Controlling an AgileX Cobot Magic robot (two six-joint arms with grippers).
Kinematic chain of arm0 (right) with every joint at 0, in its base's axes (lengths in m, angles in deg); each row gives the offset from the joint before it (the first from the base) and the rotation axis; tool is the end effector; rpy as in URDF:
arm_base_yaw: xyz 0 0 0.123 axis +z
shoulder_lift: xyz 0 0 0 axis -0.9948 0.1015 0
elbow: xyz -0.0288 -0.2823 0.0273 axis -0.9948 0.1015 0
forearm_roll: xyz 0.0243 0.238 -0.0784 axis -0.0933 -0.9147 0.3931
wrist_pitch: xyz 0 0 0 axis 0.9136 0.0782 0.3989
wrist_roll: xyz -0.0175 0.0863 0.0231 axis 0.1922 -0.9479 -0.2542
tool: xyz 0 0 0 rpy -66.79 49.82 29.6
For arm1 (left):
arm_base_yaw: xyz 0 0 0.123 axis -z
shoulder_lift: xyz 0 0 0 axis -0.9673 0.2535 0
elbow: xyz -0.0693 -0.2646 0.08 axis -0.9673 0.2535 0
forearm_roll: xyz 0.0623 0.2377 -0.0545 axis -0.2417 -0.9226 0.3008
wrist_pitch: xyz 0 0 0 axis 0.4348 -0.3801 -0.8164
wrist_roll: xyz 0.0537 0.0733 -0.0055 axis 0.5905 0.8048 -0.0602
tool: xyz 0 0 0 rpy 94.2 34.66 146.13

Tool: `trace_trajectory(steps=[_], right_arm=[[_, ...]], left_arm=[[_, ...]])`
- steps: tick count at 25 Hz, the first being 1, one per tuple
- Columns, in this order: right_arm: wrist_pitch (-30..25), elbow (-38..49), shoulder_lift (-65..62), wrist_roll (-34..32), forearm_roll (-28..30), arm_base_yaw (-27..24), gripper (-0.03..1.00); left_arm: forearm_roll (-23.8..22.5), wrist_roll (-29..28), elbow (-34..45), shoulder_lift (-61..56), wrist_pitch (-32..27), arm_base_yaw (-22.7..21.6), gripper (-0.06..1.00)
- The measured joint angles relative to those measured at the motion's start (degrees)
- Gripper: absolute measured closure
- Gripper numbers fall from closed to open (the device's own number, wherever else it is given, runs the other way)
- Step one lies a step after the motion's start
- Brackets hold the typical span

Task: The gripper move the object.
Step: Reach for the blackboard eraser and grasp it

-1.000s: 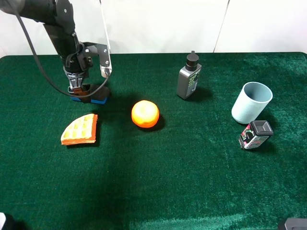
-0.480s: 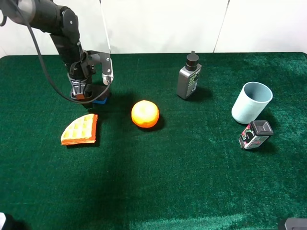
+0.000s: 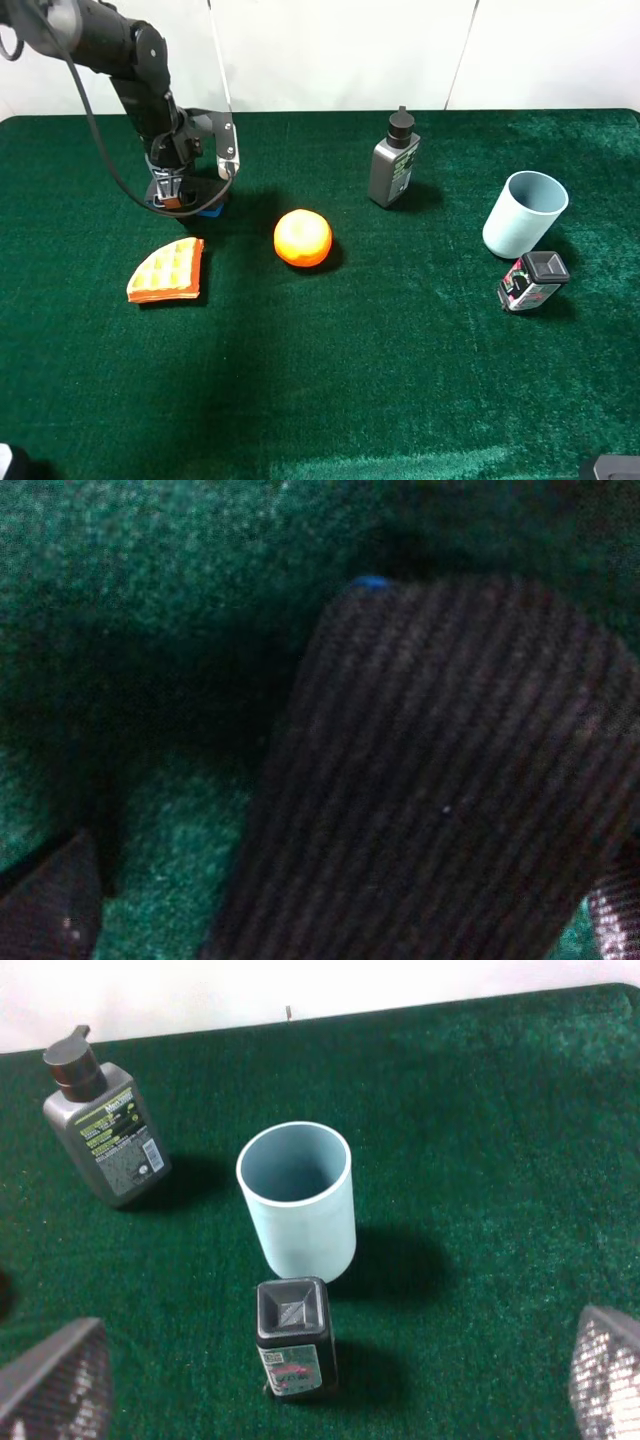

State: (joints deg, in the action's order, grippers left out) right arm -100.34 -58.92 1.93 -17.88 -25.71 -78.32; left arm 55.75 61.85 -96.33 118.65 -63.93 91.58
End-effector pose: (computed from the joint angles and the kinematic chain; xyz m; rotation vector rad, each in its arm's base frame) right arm -0.0041 -0.0004 0.2792 -0.0250 2.0091 0.1146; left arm 0.4101 -0.1165 0.0918 1.9205 2.2585 0.1706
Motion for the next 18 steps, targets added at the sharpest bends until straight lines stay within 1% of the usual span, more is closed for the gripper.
trace_trajectory(steps=[3, 5, 7, 10, 11, 18], right_arm=[[0.00, 0.00, 0.00, 0.00, 0.00, 0.00, 0.27], [0.00, 0.00, 0.00, 0.00, 0.00, 0.00, 0.27], [0.00, 0.00, 0.00, 0.00, 0.00, 0.00, 0.27], [0.00, 0.00, 0.00, 0.00, 0.00, 0.00, 0.27], [0.00, 0.00, 0.00, 0.00, 0.00, 0.00, 0.27], [0.00, 0.00, 0.00, 0.00, 0.00, 0.00, 0.27]], left_arm=[[0.00, 0.06, -0.12, 0.06, -0.08, 0.00, -0.04], [0.14, 0.16, -0.18, 0.11, -0.41, 0.00, 0.01], [0.29, 0.16, -0.18, 0.11, -0.59, 0.00, 0.11], [0.52, 0.22, -0.18, 0.11, -0.70, 0.00, 0.32], [0.52, 0.50, -0.18, 0.11, -0.70, 0.00, 0.36], [0.63, 1.57, -0.18, 0.11, -0.70, 0.00, 0.36]])
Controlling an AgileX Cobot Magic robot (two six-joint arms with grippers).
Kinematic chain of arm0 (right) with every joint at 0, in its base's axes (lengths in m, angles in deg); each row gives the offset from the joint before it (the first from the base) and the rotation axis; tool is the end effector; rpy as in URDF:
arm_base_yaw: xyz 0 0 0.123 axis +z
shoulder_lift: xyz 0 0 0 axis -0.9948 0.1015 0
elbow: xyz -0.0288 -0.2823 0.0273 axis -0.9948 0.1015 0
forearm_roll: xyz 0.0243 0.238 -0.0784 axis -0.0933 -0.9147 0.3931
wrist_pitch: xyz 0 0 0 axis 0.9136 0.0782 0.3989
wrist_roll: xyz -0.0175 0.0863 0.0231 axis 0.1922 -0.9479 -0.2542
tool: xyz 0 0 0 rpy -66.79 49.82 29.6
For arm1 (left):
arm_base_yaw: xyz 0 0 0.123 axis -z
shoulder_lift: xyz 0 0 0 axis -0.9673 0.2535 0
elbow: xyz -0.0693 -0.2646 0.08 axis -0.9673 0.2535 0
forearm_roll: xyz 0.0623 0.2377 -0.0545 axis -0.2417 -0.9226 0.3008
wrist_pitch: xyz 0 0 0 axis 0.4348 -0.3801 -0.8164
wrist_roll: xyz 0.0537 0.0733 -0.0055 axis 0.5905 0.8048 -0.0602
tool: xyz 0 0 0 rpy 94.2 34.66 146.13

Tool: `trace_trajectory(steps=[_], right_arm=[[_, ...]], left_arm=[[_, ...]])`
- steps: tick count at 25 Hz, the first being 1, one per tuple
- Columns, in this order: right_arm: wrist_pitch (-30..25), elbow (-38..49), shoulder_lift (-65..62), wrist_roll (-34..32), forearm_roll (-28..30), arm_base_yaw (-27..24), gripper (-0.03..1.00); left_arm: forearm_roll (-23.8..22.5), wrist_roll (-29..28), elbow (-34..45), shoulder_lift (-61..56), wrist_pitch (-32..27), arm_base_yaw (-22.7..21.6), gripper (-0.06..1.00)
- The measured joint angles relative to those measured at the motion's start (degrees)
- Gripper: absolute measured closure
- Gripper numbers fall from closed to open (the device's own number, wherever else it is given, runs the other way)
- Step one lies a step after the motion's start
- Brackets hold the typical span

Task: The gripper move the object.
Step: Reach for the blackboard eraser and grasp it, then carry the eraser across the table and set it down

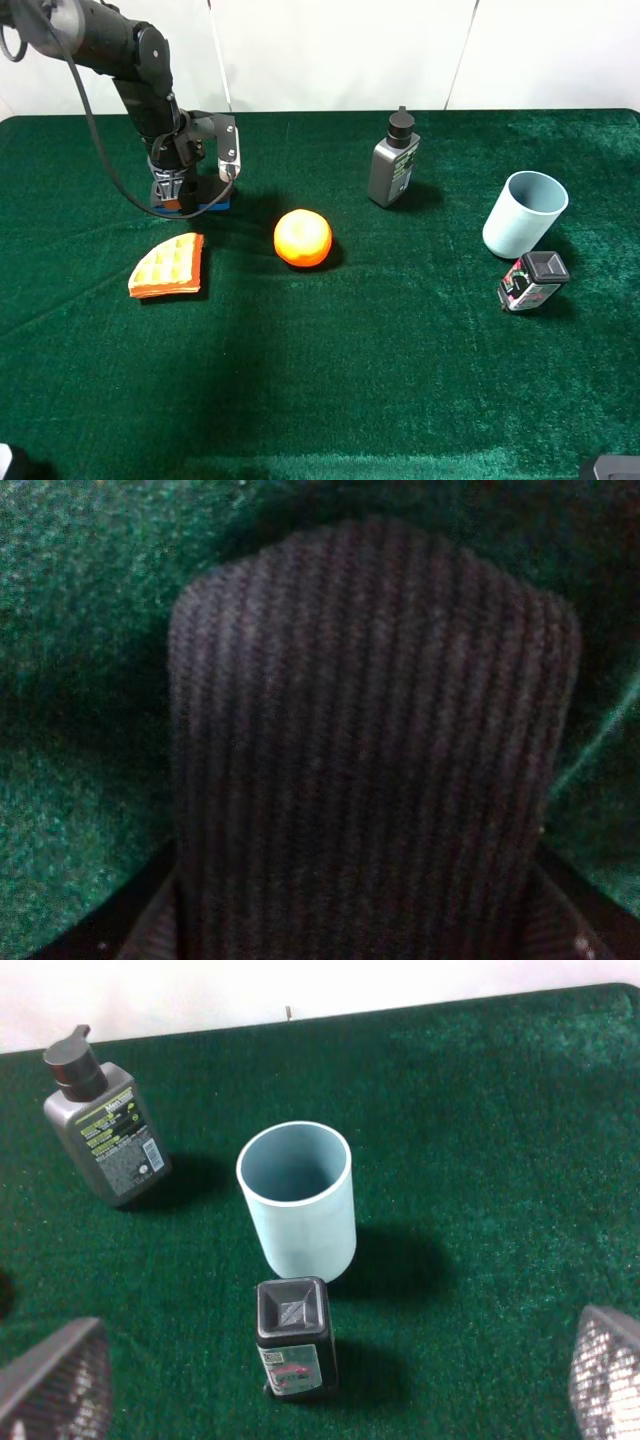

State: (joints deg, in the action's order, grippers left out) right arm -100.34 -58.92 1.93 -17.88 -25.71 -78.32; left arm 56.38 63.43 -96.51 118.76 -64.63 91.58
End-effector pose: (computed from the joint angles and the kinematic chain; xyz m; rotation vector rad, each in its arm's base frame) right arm -0.0041 -0.0004 0.2792 -0.0250 2.0091 0.1146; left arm 0.4096 -0.1169 0.0915 1.9485 2.2468 0.1578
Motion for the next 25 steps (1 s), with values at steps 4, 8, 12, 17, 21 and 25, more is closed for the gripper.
trace_trajectory(steps=[4, 8, 12, 17, 21, 25], right_arm=[[0.00, 0.00, 0.00, 0.00, 0.00, 0.00, 0.27], [0.00, 0.00, 0.00, 0.00, 0.00, 0.00, 0.27], [0.00, 0.00, 0.00, 0.00, 0.00, 0.00, 0.27], [0.00, 0.00, 0.00, 0.00, 0.00, 0.00, 0.27], [0.00, 0.00, 0.00, 0.00, 0.00, 0.00, 0.27], [0.00, 0.00, 0.00, 0.00, 0.00, 0.00, 0.27]], left_arm=[[0.00, 0.00, -0.06, 0.00, 0.00, 0.00, 0.36], [-0.12, 0.06, -2.19, 0.63, -1.76, 0.00, 0.36], [-0.12, 0.13, -5.74, 0.79, -6.31, 0.00, 0.36], [0.29, 0.07, -9.00, 0.79, -11.06, 0.00, 0.36], [1.08, 0.01, -9.38, 0.28, -12.20, 0.00, 0.36], [1.46, 0.01, -9.38, -1.61, -12.92, 0.39, 0.36]])
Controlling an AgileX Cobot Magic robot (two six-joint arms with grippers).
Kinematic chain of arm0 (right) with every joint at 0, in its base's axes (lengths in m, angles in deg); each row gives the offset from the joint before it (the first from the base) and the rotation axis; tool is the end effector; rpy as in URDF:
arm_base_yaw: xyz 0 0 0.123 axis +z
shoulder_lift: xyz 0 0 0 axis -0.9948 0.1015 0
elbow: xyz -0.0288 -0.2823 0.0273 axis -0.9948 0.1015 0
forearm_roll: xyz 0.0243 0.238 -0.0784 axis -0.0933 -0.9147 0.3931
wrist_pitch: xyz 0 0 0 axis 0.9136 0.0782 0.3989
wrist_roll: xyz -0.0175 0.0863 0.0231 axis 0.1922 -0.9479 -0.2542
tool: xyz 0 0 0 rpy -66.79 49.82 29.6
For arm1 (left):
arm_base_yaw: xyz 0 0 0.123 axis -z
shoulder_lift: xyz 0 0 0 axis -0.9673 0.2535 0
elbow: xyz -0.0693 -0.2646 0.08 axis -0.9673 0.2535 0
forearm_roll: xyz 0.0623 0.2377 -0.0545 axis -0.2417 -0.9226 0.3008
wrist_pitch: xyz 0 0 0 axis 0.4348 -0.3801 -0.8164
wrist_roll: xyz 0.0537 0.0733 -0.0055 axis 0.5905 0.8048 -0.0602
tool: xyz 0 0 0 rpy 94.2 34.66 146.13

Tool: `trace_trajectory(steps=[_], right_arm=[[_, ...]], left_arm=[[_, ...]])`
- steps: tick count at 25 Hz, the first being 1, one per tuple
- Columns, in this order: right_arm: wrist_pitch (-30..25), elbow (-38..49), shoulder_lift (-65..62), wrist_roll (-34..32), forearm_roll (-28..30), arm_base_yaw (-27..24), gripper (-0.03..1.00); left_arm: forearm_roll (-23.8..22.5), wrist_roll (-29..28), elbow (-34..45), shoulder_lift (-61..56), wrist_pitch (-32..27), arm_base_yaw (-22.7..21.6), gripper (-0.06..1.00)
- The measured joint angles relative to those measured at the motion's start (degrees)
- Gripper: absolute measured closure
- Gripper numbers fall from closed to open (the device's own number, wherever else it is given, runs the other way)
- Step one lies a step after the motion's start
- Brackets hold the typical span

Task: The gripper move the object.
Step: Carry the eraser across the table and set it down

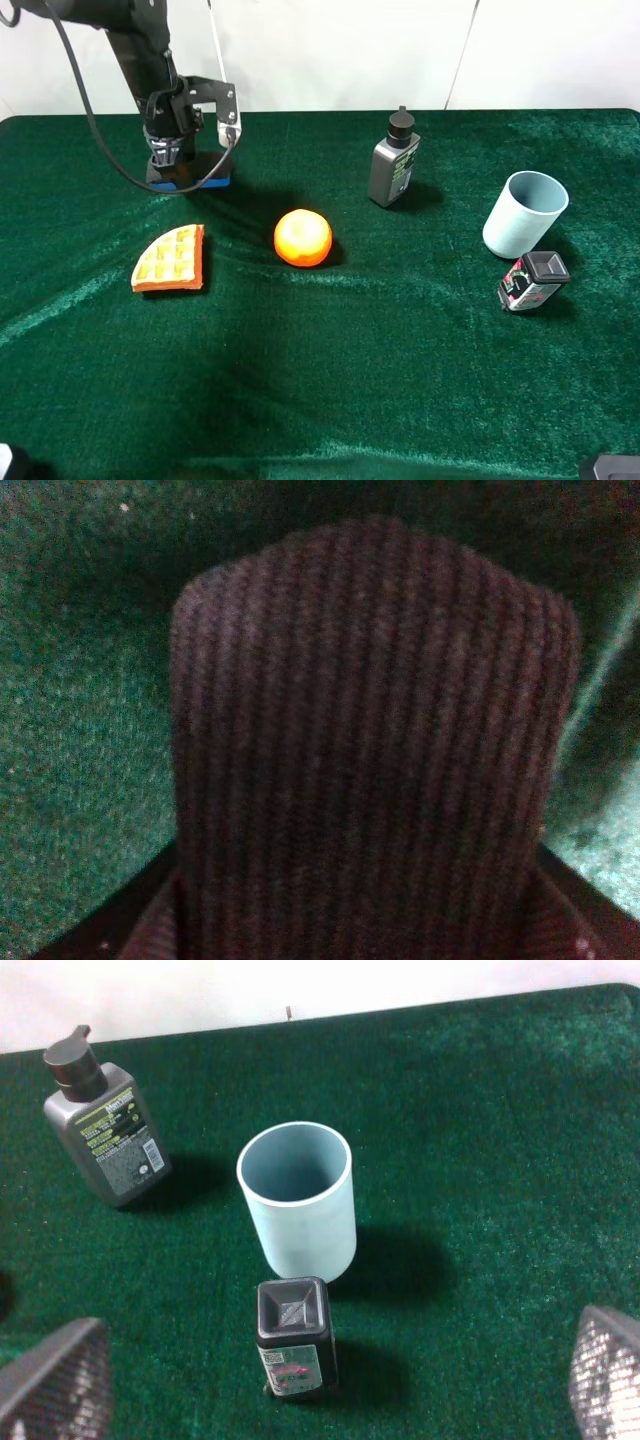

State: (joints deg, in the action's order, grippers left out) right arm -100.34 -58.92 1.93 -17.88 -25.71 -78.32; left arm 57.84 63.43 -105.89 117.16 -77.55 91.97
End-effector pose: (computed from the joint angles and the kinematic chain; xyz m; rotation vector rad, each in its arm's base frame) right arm -0.0041 -0.0004 0.2792 -0.0250 2.0091 0.1146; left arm 0.4226 -0.1251 0.1385 1.9494 2.2806 0.1163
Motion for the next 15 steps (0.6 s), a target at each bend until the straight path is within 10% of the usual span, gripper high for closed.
trace_trajectory(steps=[15], right_arm=[[0.02, 0.00, 0.00, 0.00, 0.00, 0.00, 0.27]], left_arm=[[0.13, -1.42, -0.52, -4.52, -2.56, 1.47, 0.36]])
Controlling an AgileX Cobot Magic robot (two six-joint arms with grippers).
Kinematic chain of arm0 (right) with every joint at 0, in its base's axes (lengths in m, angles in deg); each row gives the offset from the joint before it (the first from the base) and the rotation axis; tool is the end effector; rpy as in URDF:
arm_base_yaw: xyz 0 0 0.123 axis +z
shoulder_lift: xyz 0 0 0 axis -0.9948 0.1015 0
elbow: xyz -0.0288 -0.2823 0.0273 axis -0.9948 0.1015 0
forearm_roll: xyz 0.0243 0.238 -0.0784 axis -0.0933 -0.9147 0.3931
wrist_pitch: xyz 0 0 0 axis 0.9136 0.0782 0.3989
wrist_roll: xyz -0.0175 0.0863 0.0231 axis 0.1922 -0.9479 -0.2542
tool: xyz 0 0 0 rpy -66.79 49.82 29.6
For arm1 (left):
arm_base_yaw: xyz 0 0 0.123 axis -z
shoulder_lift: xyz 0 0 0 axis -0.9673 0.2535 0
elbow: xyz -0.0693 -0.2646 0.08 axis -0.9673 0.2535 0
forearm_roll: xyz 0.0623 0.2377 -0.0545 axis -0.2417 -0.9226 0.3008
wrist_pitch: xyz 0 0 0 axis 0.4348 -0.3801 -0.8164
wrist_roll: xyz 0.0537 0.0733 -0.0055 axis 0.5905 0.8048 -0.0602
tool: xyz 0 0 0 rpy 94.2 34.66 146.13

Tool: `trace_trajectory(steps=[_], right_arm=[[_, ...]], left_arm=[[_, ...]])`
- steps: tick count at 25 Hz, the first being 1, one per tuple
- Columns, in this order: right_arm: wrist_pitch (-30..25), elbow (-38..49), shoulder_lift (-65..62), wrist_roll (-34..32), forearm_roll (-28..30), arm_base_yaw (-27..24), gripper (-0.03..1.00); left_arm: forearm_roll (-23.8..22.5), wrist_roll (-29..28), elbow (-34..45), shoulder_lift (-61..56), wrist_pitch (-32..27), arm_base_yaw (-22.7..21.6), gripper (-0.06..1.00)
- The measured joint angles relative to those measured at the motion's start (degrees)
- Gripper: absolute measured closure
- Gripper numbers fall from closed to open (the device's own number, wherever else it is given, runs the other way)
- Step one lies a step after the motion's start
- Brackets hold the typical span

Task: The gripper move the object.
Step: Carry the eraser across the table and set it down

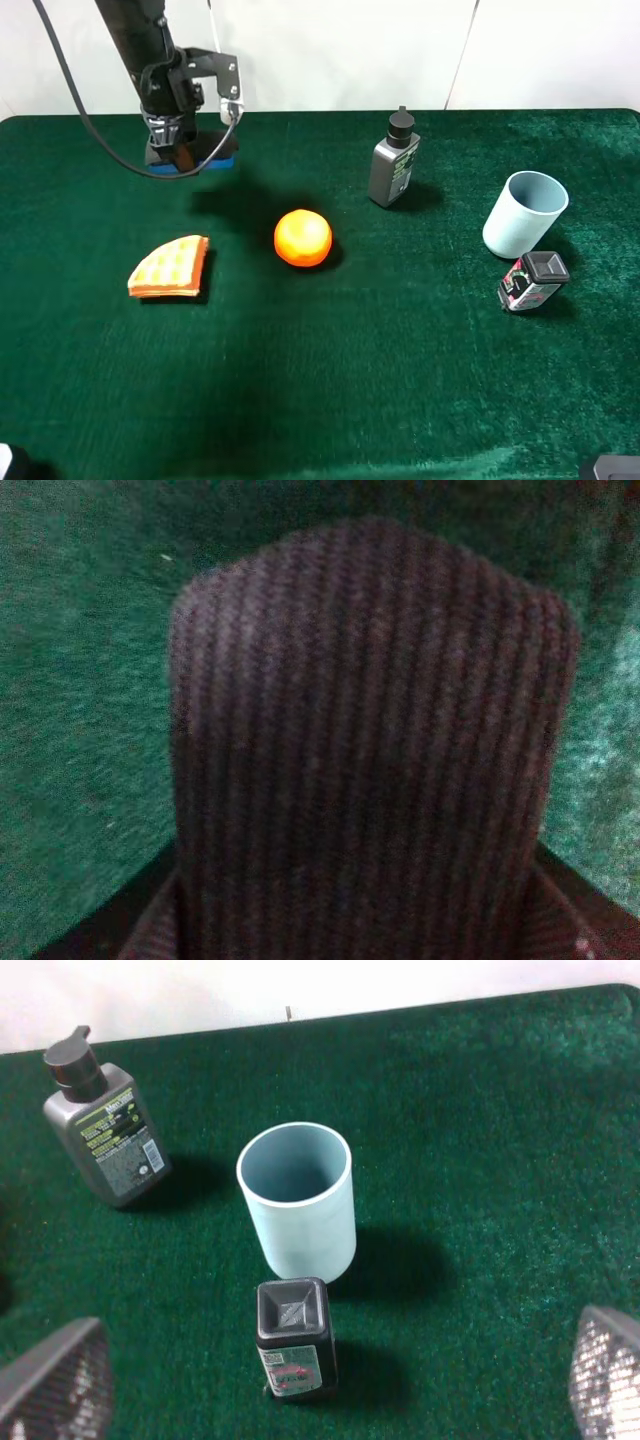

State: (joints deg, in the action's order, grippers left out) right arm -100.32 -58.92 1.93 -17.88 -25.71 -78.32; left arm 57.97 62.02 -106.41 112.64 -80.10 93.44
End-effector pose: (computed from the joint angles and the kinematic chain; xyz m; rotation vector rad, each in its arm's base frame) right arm -0.0041 -0.0004 0.2792 -0.0250 2.0088 0.1146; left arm 0.4144 -0.1344 0.1746 1.9200 2.2487 0.1320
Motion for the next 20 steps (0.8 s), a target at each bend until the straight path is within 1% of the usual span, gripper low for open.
trace_trajectory(steps=[6, 10, 16, 20], right_arm=[[0.05, 0.00, 0.00, 0.00, 0.00, 0.00, 0.27], [0.05, 0.00, 0.00, 0.00, 0.00, 0.00, 0.27], [0.06, 0.00, 0.00, 0.00, 0.00, 0.00, 0.27], [0.06, 0.00, 0.00, 0.00, 0.00, 0.00, 0.27]], left_arm=[[0.11, -1.84, -0.43, -2.38, -0.48, 0.30, 0.36], [0.11, -4.16, -0.43, -3.60, -1.86, 0.33, 0.36], [0.05, -8.92, -0.43, -4.06, -5.24, 1.33, 0.36], [-0.01, -14.05, -0.43, -4.33, -6.20, 3.26, 0.36]])
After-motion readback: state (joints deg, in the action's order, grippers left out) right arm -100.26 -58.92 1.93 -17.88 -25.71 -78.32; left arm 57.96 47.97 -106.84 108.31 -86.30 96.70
